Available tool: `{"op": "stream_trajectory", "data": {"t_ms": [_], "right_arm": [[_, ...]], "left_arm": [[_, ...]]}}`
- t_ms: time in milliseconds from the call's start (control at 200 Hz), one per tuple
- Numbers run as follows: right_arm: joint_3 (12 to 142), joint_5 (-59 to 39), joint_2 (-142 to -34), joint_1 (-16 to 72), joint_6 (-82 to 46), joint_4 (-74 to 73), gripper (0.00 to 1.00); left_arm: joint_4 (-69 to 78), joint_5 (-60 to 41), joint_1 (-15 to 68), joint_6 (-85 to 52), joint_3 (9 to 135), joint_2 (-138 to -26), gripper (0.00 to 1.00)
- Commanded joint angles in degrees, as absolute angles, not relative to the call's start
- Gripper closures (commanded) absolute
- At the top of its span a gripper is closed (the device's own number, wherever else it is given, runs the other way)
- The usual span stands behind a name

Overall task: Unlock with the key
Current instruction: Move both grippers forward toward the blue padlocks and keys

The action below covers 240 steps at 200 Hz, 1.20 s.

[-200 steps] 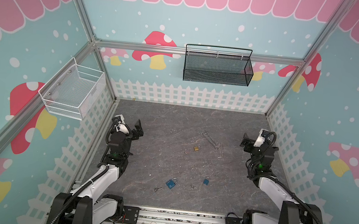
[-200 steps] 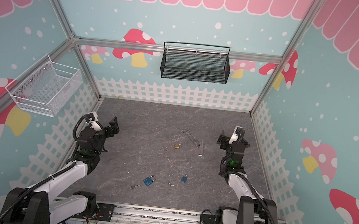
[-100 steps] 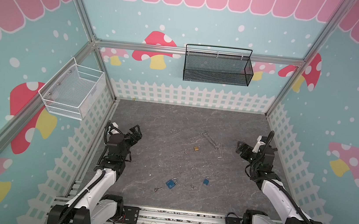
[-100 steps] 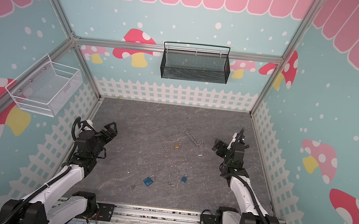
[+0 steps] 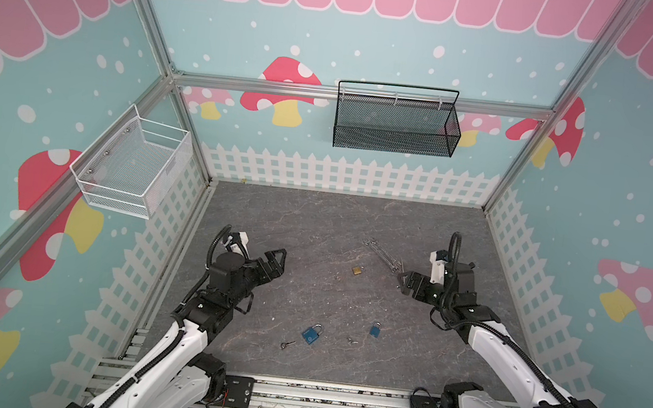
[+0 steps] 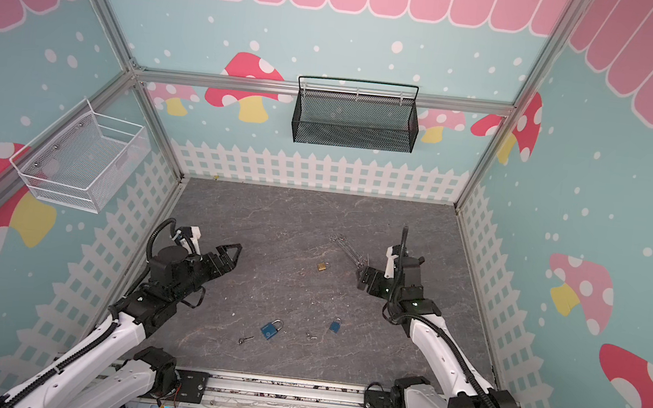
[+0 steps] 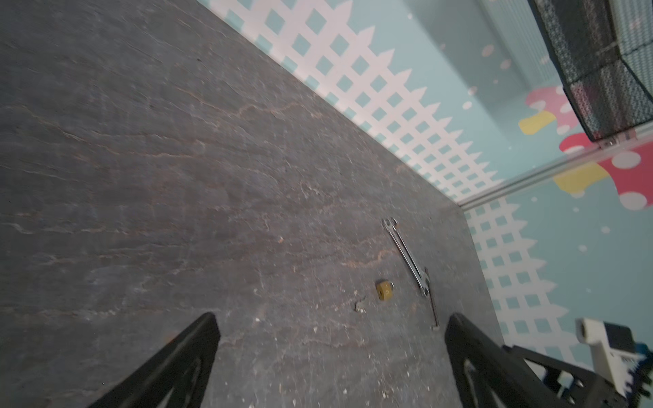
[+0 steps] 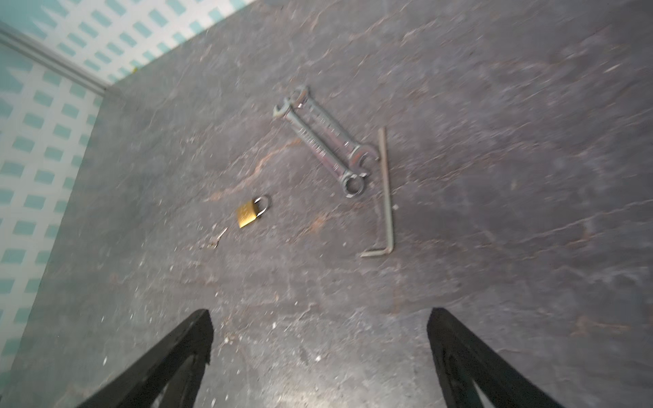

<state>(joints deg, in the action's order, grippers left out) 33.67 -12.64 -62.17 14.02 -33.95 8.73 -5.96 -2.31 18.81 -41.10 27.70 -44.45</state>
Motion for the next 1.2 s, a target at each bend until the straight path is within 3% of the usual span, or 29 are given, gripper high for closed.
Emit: {"op": "stream_trajectory", "data": {"t_ms": [0, 430, 595, 921, 1196], "right_arm": [[35.7, -13.3, -62.1, 18.4, -35.7, 16.2, 0.02], [36.4, -7.2, -60.3, 40.3, -48.3, 25.3, 0.00], [36.8, -5.5, -63.2, 48.9, -53.8, 24.0, 0.06], [39.9, -4.6, -73.4, 56.1, -53.3, 18.4, 0.17], [41.3, -3.6, -77.7, 56.5, -47.4, 17.4, 0.34]], "left_arm": [[-12.7, -0.9, 23.1, -40.9, 28.5, -41.9, 0.00], [-15.9, 6.1, 42.5, -47.3, 29.4, -42.3, 0.00], [-15.5, 9.5, 47.3, -51.0, 29.3, -43.1, 0.00], [-20.1, 11.1, 47.8, -51.7, 30.3, -43.4, 0.00], [-23.4, 10.9, 47.8, -51.1, 31.6, -44.5, 0.00]]}}
